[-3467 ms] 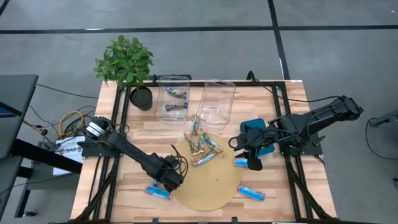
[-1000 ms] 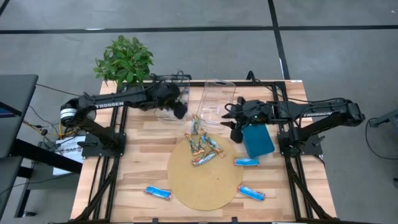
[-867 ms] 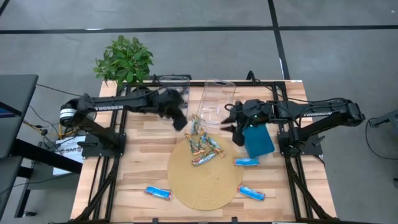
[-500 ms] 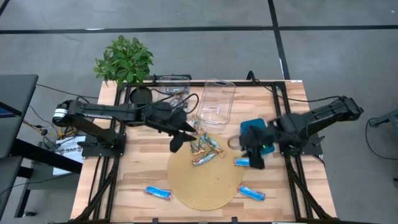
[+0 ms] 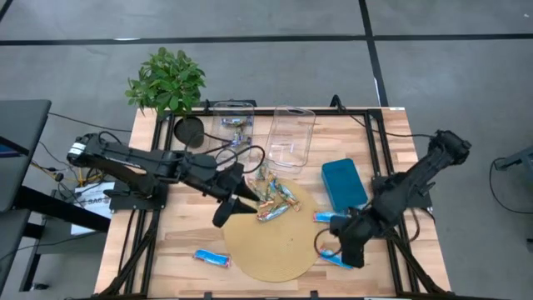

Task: Pick and place Granola Bars by type
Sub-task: Put the red granola bar into the blue transparent bin

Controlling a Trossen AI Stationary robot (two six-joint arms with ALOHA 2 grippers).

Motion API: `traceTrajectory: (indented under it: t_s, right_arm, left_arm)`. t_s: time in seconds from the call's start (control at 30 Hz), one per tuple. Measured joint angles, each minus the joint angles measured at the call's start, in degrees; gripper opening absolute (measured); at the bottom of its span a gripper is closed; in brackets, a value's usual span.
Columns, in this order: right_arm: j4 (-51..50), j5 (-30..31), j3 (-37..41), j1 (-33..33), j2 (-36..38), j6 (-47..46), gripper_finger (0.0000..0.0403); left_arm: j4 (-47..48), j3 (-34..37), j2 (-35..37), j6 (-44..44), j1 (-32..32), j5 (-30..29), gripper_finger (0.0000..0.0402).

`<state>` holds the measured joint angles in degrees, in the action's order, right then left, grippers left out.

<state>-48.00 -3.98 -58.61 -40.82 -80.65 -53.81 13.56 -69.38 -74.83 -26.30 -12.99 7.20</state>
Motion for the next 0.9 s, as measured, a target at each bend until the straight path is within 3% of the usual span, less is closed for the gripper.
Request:
traceTrajectory:
  t_s: [0.17,0.33,0.53,0.9]
  right_arm:
    - [1.78,-3.27,0.00,-1.31,-7.88,-1.31,0.0223]
    - [6.75,-6.73,0.00,-1.57,-14.76,-2.30,0.0237]
    - [13.20,-7.07,-0.05,-1.40,-19.08,-2.29,0.0235]
    - [9.45,-6.77,-0.47,-0.31,-24.97,-3.24,0.0194]
  left_arm:
    - [0.09,0.00,0.00,-0.50,-2.47,-0.02,0.0185]
    - [0.20,0.00,0.00,-0.54,-3.95,-0.01,0.0185]
    - [0.26,0.00,0.00,-0.96,-4.64,-0.07,0.0185]
    - [0.96,0.00,0.00,-0.98,-4.64,-0.46,0.0185]
